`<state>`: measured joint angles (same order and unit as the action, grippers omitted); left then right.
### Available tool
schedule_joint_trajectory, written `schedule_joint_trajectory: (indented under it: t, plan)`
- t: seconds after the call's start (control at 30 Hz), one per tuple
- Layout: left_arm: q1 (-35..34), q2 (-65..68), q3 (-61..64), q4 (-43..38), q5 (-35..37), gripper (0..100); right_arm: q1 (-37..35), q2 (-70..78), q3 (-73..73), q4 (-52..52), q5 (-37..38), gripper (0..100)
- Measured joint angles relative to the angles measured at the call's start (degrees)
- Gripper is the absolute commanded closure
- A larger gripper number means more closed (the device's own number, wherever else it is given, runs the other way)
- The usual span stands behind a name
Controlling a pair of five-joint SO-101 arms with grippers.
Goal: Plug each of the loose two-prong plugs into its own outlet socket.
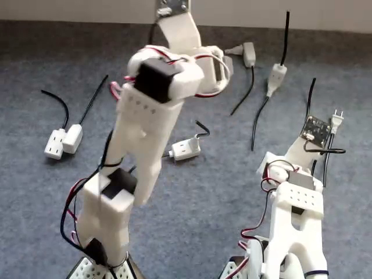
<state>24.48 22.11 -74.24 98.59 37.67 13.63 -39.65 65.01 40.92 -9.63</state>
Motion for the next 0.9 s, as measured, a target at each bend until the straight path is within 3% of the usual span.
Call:
schedule_joint_trajectory:
  t: [0.13, 0.33, 0.47, 0.67, 0.9]
  plan:
    - [-4.8, -9.0, -0.4, 1.4, -1.6, 81, -1.1, 0.0, 0.0, 0.0, 0.4, 80.8]
    - [-15.5, -22.2, 7.3, 1.9, -4.0, 81, -10.6, 0.1, -5.7, 4.6, 12.6, 78.5]
    - [-21.6, -31.6, 20.6, 1.9, -9.3, 81, -12.8, 0.2, -17.5, 14.1, 14.2, 78.3]
    - [-30.7, -44.1, 45.4, 1.9, -10.2, 81, -16.6, 1.6, -42.5, 32.0, 14.3, 78.2]
    - [-36.5, -54.1, 74.5, -3.5, -10.2, 81, -25.5, 20.5, -74.2, 56.6, 19.2, 78.2]
